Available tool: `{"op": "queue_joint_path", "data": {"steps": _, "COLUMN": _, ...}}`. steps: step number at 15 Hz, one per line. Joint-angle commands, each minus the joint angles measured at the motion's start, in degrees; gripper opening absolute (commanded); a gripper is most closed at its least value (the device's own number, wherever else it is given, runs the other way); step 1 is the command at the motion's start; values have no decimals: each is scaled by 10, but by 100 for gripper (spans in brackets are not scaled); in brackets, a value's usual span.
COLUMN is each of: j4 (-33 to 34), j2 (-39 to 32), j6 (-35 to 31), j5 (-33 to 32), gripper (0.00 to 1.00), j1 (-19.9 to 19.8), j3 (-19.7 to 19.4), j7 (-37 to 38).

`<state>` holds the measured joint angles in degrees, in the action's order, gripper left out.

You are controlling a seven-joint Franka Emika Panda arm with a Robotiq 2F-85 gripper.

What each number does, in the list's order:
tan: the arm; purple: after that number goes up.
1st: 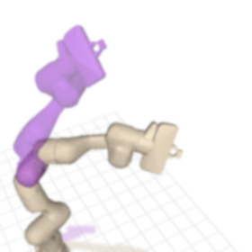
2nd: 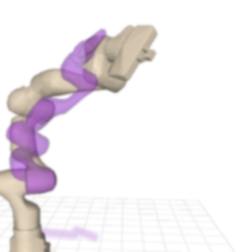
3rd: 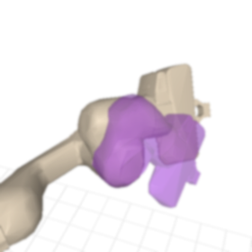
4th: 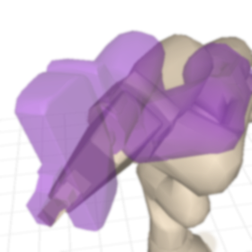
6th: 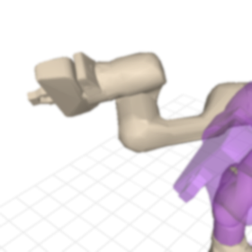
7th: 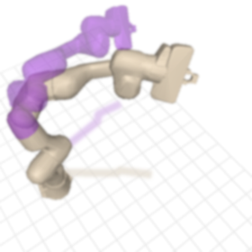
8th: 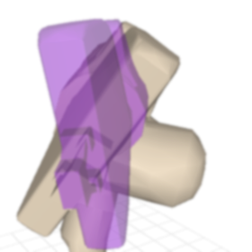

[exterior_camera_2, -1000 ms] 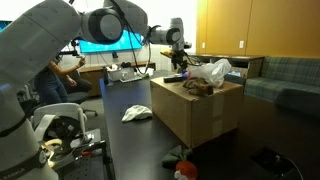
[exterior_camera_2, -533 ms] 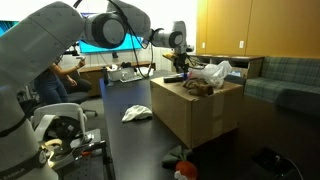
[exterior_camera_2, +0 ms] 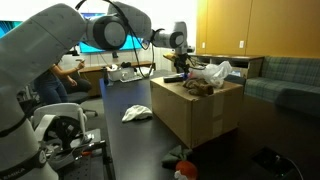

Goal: Pick the objects on the box and put them on the table, then pick the objects on the table and put them on the box

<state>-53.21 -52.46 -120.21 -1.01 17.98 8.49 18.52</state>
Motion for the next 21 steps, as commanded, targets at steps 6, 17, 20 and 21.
{"op": "queue_joint_path", "data": {"steps": 6, "j4": 90, "j2": -65, "j6": 56, "j5": -21, "gripper": 100, "j1": 46, "j3": -55, "j7": 11}}
{"op": "queue_joint_path", "data": {"steps": 17, "j4": 138, "j2": -91, "j6": 113, "j5": -29, "gripper": 71, "j1": 57, "j3": -69, "j7": 9}}
{"op": "queue_joint_path", "data": {"steps": 20, "j4": 145, "j2": -91, "j6": 136, "j5": -32, "gripper": 48, "j1": 60, "j3": -71, "j7": 3}}
{"op": "queue_joint_path", "data": {"steps": 21, "j4": 146, "j2": -90, "j6": 146, "j5": -34, "gripper": 38, "j1": 60, "j3": -72, "j7": 1}}
